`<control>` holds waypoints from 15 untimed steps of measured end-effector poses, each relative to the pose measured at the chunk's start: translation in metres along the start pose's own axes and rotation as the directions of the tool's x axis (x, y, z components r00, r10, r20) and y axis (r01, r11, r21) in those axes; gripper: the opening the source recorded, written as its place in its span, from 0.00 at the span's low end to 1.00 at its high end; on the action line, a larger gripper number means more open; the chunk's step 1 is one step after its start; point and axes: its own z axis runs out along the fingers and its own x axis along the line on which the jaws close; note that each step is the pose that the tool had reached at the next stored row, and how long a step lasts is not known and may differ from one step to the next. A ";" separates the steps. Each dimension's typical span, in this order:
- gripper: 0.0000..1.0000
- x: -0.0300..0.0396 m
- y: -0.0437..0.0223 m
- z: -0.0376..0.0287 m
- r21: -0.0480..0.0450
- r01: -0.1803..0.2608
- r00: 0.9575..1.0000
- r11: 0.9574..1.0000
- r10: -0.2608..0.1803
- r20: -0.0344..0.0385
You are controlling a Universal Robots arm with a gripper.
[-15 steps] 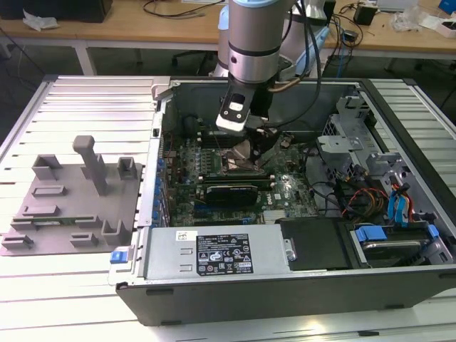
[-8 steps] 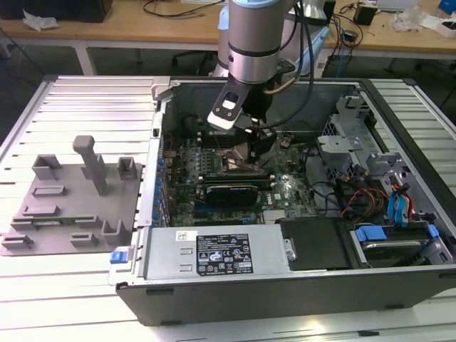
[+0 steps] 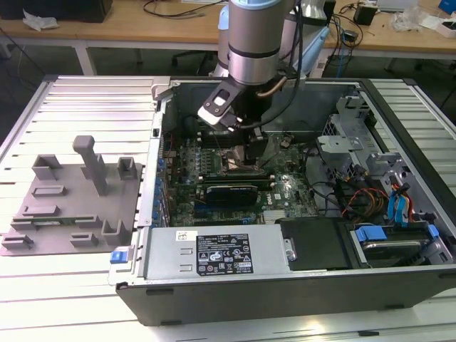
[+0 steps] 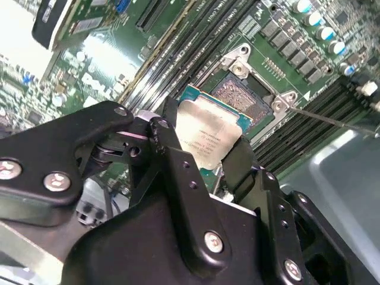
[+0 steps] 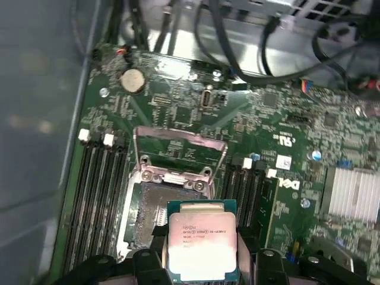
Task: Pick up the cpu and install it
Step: 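Place the cpu into insertion slot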
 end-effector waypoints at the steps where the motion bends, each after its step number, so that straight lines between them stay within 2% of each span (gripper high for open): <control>1: 0.55 0.0000 0.0000 0.0003 0.001 -0.025 1.000 1.000 0.025 0.001; 5: 0.55 0.0000 -0.0001 0.0010 0.003 -0.094 0.996 0.996 0.094 0.004; 7: 0.55 0.0000 -0.0001 0.0017 0.004 -0.147 0.989 0.989 0.147 0.006; 8: 0.55 0.0000 -0.0001 0.0018 0.005 -0.157 0.988 0.988 0.157 0.007; 12: 0.55 0.0038 0.0004 0.0023 0.004 -0.157 0.988 0.988 0.157 0.007; 15: 0.55 0.0058 0.0013 0.0037 0.004 -0.142 0.990 0.990 0.142 0.006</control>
